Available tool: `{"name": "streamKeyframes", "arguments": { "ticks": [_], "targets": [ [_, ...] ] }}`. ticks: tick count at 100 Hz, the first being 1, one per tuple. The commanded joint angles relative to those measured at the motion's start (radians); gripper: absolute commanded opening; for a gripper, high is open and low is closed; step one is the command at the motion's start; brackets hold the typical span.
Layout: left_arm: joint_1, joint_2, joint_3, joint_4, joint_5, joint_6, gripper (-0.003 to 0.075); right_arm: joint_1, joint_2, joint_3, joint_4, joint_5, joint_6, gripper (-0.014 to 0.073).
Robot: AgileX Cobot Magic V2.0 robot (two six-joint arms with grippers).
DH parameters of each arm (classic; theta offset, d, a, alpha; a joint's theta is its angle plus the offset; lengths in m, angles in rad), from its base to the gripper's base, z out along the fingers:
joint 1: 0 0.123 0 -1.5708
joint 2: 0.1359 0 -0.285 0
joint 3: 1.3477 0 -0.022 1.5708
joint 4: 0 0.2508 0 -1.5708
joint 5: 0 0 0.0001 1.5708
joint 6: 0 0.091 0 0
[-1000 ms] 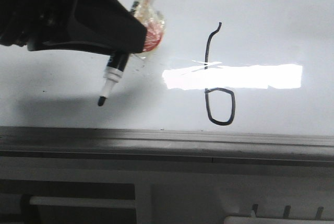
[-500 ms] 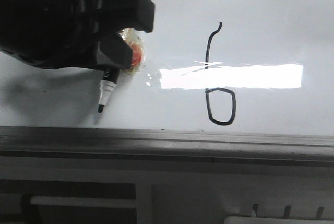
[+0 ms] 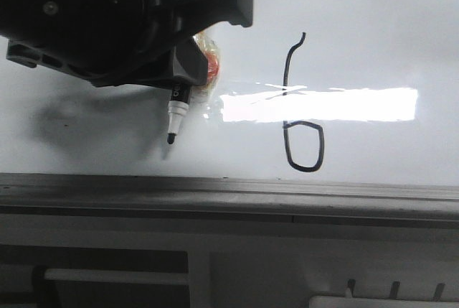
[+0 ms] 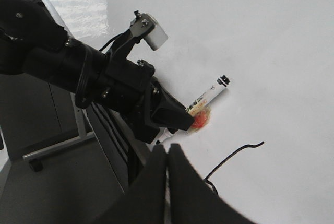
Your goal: Write number 6 on whiteboard
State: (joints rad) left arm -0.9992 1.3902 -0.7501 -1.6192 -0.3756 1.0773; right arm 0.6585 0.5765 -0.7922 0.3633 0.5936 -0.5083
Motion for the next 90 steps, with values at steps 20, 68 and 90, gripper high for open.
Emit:
{"name": "streamKeyframes", "arguments": {
  "ticks": [20, 68, 90],
  "targets": [
    [0.010, 0.025, -0.018, 0.000, -0.097, -0.016, 0.0189, -0.005, 0.001, -0.025, 0.012, -0.067, 0.008, -0.0044],
    [0.004, -0.020, -0.022, -0.016, -0.067, -0.017, 0.0501, -0.005, -0.001, -0.025, 0.012, 0.016, 0.011, -0.0044],
    [-0.054, -0.220, -0.022, -0.025, -0.050, 0.081, 0.0526, -0.005, -0.067, -0.025, 0.004, 0.138, 0.011, -0.0044]
  ]
}}
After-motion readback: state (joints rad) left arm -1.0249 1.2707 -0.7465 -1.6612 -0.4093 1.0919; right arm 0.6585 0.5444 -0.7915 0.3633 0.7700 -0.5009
